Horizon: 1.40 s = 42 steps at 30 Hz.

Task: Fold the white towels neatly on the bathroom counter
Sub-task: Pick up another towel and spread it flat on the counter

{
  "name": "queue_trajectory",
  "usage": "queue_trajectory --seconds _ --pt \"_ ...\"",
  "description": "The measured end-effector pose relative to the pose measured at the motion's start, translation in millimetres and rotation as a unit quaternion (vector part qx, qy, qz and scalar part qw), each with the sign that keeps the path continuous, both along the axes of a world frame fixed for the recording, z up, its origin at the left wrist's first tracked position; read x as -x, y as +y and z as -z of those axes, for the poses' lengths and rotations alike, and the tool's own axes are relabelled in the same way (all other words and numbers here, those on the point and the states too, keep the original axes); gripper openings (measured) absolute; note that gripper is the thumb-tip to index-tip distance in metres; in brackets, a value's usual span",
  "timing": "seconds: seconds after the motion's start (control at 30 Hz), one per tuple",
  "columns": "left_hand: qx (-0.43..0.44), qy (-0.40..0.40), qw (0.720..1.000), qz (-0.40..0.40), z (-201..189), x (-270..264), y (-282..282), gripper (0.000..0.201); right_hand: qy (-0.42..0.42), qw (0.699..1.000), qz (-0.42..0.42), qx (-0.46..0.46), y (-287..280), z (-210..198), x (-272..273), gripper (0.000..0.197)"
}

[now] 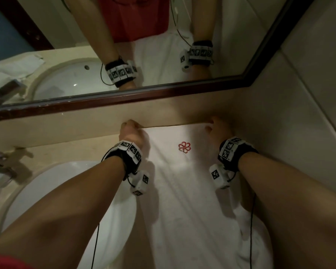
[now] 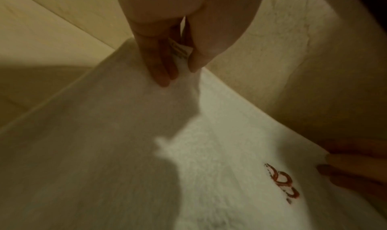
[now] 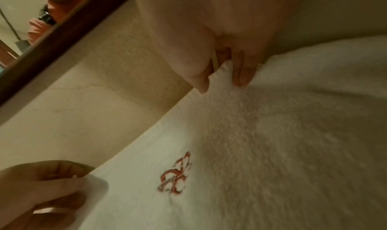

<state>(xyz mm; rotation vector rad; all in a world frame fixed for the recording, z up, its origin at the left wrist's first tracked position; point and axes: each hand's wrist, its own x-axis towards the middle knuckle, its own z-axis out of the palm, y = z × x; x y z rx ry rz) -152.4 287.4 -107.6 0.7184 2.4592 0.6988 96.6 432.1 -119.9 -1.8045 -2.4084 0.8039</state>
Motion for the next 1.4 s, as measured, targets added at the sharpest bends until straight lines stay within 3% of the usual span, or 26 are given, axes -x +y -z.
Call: queue_trajectory --seconds 0.13,0.27,0.37,0.57,0.7,0.87,1.03,1.4 --pt "-0.019 -0.038 0.999 0.029 8 -8 -4 0.016 0.003 0.998 -0.054 -0.039 -13 2 -6 0.046" --pt "-0.02 0.052 0.995 0.085 13 -20 -24 0.033 0.013 0.998 -0.047 -0.027 -31 5 -13 0.069" --pt "0.051 0.074 0.987 0.13 12 -31 -35 0.036 0.001 0.998 -0.059 0.021 -44 7 -19 0.067" --pt "0.172 0.093 0.945 0.26 10 -65 -50 0.02 0.028 0.996 -0.043 0.078 -73 -4 -37 0.062" --pt "0.17 0.091 0.939 0.285 6 -77 -67 0.015 0.035 0.997 -0.027 0.067 -102 -21 -54 0.056" --pt "0.159 0.072 0.933 0.315 -8 -95 -92 0.028 0.061 0.995 0.027 0.071 -158 -45 -79 0.055" --pt "0.138 0.034 0.924 0.356 -22 -122 -125 0.024 0.063 0.992 0.091 0.067 -218 -63 -109 0.053" --pt "0.171 -0.018 0.904 0.391 -15 -177 -205 0.028 0.032 0.984 0.157 0.082 -328 -64 -178 0.055"
